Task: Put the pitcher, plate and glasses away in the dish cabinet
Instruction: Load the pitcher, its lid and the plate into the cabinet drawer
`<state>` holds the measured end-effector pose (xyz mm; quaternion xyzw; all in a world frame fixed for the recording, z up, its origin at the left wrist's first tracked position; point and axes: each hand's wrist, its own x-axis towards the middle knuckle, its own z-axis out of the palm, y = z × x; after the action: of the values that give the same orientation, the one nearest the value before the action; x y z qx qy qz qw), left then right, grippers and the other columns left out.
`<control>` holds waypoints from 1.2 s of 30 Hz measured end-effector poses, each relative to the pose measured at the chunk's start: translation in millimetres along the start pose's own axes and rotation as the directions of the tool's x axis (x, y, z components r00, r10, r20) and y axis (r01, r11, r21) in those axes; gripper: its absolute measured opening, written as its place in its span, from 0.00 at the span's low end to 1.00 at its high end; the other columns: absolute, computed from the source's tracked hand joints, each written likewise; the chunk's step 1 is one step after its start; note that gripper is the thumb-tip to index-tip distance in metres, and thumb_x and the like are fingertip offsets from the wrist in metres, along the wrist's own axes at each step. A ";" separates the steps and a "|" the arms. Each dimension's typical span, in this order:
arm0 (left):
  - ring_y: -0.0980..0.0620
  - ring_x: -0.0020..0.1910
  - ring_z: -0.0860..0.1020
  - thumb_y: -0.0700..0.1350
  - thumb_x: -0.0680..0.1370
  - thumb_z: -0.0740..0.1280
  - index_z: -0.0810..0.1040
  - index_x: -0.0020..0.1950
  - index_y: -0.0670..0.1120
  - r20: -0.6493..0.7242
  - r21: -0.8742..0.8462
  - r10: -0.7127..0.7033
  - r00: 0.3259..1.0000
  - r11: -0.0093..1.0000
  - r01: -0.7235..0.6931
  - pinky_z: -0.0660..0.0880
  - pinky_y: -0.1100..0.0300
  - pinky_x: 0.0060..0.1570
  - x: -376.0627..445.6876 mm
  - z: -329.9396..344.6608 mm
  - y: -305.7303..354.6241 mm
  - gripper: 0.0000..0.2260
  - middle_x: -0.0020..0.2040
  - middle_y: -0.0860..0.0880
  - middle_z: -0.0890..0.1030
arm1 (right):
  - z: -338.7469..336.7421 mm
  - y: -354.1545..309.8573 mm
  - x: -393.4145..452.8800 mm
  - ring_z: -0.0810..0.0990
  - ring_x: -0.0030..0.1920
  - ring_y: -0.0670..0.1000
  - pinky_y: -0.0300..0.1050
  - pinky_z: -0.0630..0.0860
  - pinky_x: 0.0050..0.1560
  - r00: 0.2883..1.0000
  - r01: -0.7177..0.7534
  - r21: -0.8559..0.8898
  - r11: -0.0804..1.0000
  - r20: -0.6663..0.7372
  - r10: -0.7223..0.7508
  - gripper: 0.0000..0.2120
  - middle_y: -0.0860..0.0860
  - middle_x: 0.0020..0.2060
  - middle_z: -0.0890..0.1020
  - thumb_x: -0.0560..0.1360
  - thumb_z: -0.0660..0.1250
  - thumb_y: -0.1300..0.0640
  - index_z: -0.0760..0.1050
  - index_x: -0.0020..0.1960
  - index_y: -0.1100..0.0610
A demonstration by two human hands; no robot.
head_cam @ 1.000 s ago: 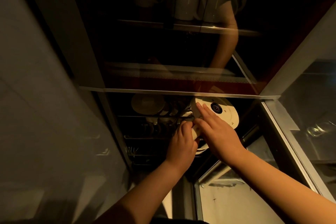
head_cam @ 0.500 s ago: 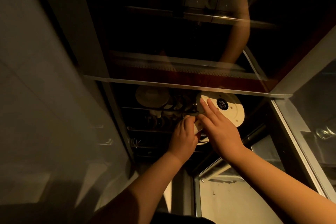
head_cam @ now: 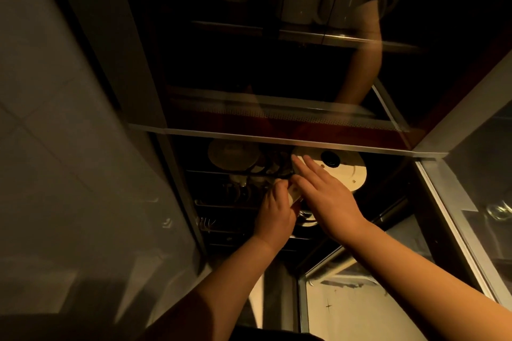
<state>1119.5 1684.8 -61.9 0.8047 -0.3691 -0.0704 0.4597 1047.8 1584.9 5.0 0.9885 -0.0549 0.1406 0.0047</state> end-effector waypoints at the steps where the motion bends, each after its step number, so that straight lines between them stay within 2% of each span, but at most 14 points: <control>1: 0.42 0.58 0.74 0.36 0.76 0.64 0.66 0.66 0.38 -0.009 -0.002 -0.007 1.000 1.000 0.007 0.74 0.56 0.50 0.9 0.1 -0.6 0.19 0.61 0.38 0.73 | -0.3 -0.7 1.9 0.67 0.69 0.61 0.53 0.71 0.61 1.000 0.006 -0.006 1.000 0.008 -0.006 0.28 0.58 0.69 0.68 0.61 0.78 0.66 0.75 0.60 0.59; 5: 0.42 0.59 0.74 0.40 0.77 0.65 0.64 0.68 0.39 -0.026 -0.018 -0.052 0.998 0.999 0.051 0.76 0.52 0.52 3.7 1.8 -0.9 0.21 0.62 0.39 0.72 | -1.9 0.1 8.2 0.70 0.67 0.62 0.54 0.71 0.61 0.999 0.019 -0.031 0.999 0.032 -0.018 0.28 0.58 0.68 0.70 0.61 0.78 0.65 0.75 0.60 0.59; 11: 0.44 0.59 0.74 0.37 0.78 0.63 0.61 0.69 0.41 -0.059 -0.051 -0.108 0.992 0.993 0.105 0.72 0.63 0.48 7.2 7.9 5.0 0.21 0.64 0.39 0.71 | -6.2 13.6 18.6 0.68 0.69 0.59 0.52 0.68 0.64 0.992 0.096 -0.005 0.995 0.086 -0.095 0.25 0.56 0.69 0.70 0.68 0.73 0.62 0.73 0.64 0.57; 16: 0.45 0.62 0.73 0.37 0.77 0.63 0.56 0.72 0.40 -0.006 0.026 -0.097 0.995 0.995 0.097 0.76 0.60 0.53 6.9 16.3 10.2 0.26 0.68 0.38 0.66 | -12.7 22.3 19.5 0.71 0.66 0.59 0.49 0.71 0.60 0.987 0.140 0.018 0.990 0.081 -0.141 0.26 0.57 0.65 0.74 0.66 0.75 0.63 0.74 0.62 0.58; 19: 0.45 0.63 0.72 0.37 0.77 0.64 0.55 0.72 0.40 -0.015 0.045 -0.073 0.997 0.996 0.074 0.74 0.62 0.54 9.8 18.2 10.9 0.27 0.69 0.38 0.65 | -11.1 20.2 18.5 0.73 0.65 0.60 0.50 0.70 0.61 0.994 0.104 0.013 0.994 0.037 -0.104 0.27 0.57 0.64 0.75 0.66 0.75 0.64 0.73 0.63 0.59; 22: 0.46 0.64 0.71 0.38 0.77 0.65 0.53 0.73 0.41 -0.014 0.033 -0.077 0.997 0.996 0.078 0.72 0.64 0.55 12.3 21.0 12.8 0.29 0.70 0.39 0.64 | -5.9 15.9 15.7 0.72 0.65 0.60 0.49 0.63 0.64 0.999 0.050 -0.014 0.999 -0.018 -0.050 0.27 0.58 0.64 0.75 0.67 0.72 0.64 0.72 0.65 0.59; 25: 0.47 0.67 0.69 0.36 0.76 0.66 0.51 0.74 0.41 0.028 0.061 -0.082 0.996 0.995 0.080 0.66 0.66 0.57 16.3 22.2 14.8 0.32 0.71 0.40 0.62 | 1.7 12.1 8.6 0.65 0.70 0.57 0.51 0.54 0.69 0.999 -0.005 0.013 1.000 -0.052 0.006 0.27 0.57 0.68 0.71 0.69 0.69 0.61 0.69 0.68 0.58; 26: 0.47 0.67 0.68 0.36 0.76 0.66 0.51 0.74 0.40 0.037 0.069 -0.089 0.995 0.994 0.086 0.67 0.65 0.59 18.3 22.8 15.4 0.32 0.71 0.39 0.62 | 4.7 10.8 4.4 0.62 0.72 0.55 0.51 0.53 0.70 0.997 -0.029 0.028 0.999 -0.074 0.031 0.27 0.57 0.69 0.70 0.70 0.69 0.59 0.68 0.69 0.58; 28: 0.45 0.66 0.69 0.36 0.78 0.62 0.53 0.74 0.41 0.069 0.044 -0.107 0.992 0.994 0.104 0.69 0.59 0.63 20.6 22.2 19.5 0.27 0.71 0.38 0.62 | 10.7 6.6 -5.3 0.60 0.73 0.55 0.50 0.59 0.70 0.987 -0.089 0.067 0.994 -0.129 0.097 0.27 0.57 0.70 0.68 0.71 0.70 0.55 0.69 0.69 0.58; 29: 0.47 0.64 0.70 0.37 0.80 0.60 0.56 0.72 0.43 0.067 0.031 -0.078 0.995 0.997 0.076 0.71 0.57 0.61 20.8 22.4 20.8 0.23 0.69 0.37 0.64 | 13.6 3.5 -9.9 0.62 0.72 0.56 0.50 0.64 0.68 0.979 -0.122 0.087 0.989 -0.156 0.135 0.27 0.57 0.69 0.69 0.71 0.71 0.54 0.70 0.68 0.58; 31: 0.61 0.52 0.75 0.43 0.82 0.54 0.62 0.63 0.56 0.018 -0.001 -0.003 1.000 1.000 0.003 0.75 0.67 0.47 19.8 22.7 24.4 0.12 0.62 0.42 0.71 | 18.6 -1.9 -16.9 0.68 0.66 0.57 0.50 0.72 0.61 0.952 -0.196 0.137 0.971 -0.209 0.221 0.26 0.59 0.65 0.71 0.70 0.71 0.52 0.72 0.66 0.57; 32: 0.65 0.47 0.75 0.47 0.82 0.52 0.62 0.57 0.60 -0.027 0.065 0.044 0.999 0.997 -0.042 0.74 0.71 0.40 19.7 23.6 24.1 0.08 0.58 0.46 0.72 | 20.3 -4.0 -19.2 0.71 0.62 0.58 0.49 0.75 0.56 0.936 -0.234 0.177 0.956 -0.225 0.271 0.24 0.60 0.63 0.71 0.71 0.69 0.51 0.72 0.65 0.56; 34: 0.64 0.47 0.74 0.54 0.81 0.49 0.63 0.53 0.63 -0.039 0.055 0.054 0.998 0.997 -0.052 0.73 0.71 0.37 21.6 26.2 23.4 0.06 0.55 0.52 0.73 | 22.0 -6.0 -20.8 0.73 0.58 0.57 0.45 0.77 0.50 0.905 -0.296 0.280 0.913 -0.224 0.362 0.23 0.59 0.62 0.70 0.72 0.66 0.50 0.72 0.65 0.54; 36: 0.67 0.47 0.73 0.53 0.82 0.50 0.63 0.52 0.64 -0.037 0.044 0.060 0.998 0.997 -0.059 0.72 0.73 0.35 22.0 28.0 20.5 0.05 0.52 0.58 0.71 | 25.1 -6.1 -20.9 0.74 0.57 0.53 0.39 0.75 0.50 0.876 -0.326 0.372 0.869 -0.227 0.426 0.23 0.56 0.62 0.68 0.72 0.68 0.53 0.71 0.66 0.52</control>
<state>1111.8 1644.8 -56.6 0.8041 -0.3856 -0.0336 0.4512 1035.5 1592.6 -24.9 0.9121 -0.2232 0.2952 -0.1766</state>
